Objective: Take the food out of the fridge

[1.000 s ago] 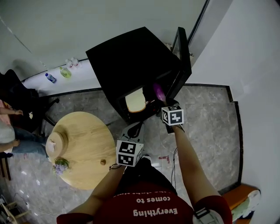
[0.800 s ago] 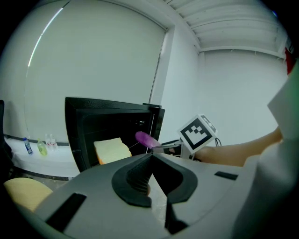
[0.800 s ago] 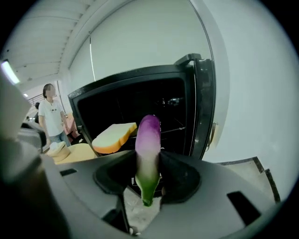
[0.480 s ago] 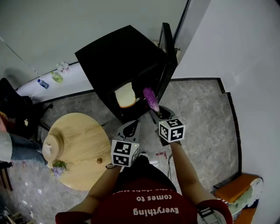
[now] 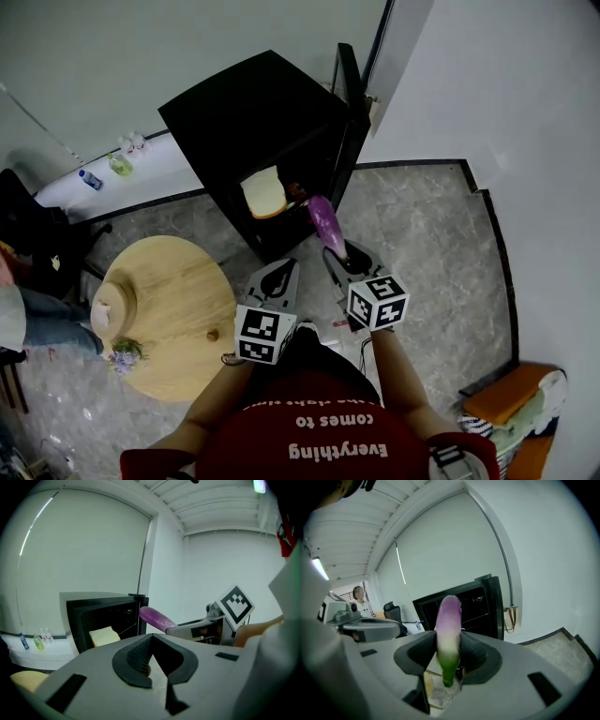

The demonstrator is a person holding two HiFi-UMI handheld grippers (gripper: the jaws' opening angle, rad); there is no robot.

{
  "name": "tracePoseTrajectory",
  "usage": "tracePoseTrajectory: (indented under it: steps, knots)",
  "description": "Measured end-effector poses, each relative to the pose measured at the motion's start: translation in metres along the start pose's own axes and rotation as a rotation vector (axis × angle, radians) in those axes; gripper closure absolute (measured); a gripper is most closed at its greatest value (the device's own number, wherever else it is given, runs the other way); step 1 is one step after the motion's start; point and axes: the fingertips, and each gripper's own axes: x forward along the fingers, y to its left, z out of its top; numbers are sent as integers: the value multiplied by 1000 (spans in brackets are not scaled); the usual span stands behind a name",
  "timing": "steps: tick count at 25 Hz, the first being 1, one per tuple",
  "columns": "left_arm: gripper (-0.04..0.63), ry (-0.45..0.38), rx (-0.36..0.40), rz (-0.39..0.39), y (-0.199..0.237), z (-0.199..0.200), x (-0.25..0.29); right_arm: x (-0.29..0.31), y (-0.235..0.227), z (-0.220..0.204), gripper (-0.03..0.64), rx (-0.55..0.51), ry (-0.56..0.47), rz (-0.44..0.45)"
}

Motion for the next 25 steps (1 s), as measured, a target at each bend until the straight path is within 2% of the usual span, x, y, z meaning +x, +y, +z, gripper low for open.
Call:
tracePoseTrajectory:
  steps: [6, 10, 15, 20, 25]
  knots:
    - [589, 5, 8, -6, -10, -10, -10, -16, 20, -12, 453, 86, -26, 43]
    - [589, 8, -2, 1, -9, -15, -17, -18, 34, -23, 453, 83, 7, 76]
    - [589, -10, -38, 50, 6, -12, -27, -7, 50, -20, 453, 46, 36, 139]
    - [589, -52, -96, 154, 39, -4, -58, 27, 94, -16, 453, -5, 70, 266]
    - [589, -56, -135, 331, 85, -16, -101, 61, 159, -16, 453, -72, 109, 436]
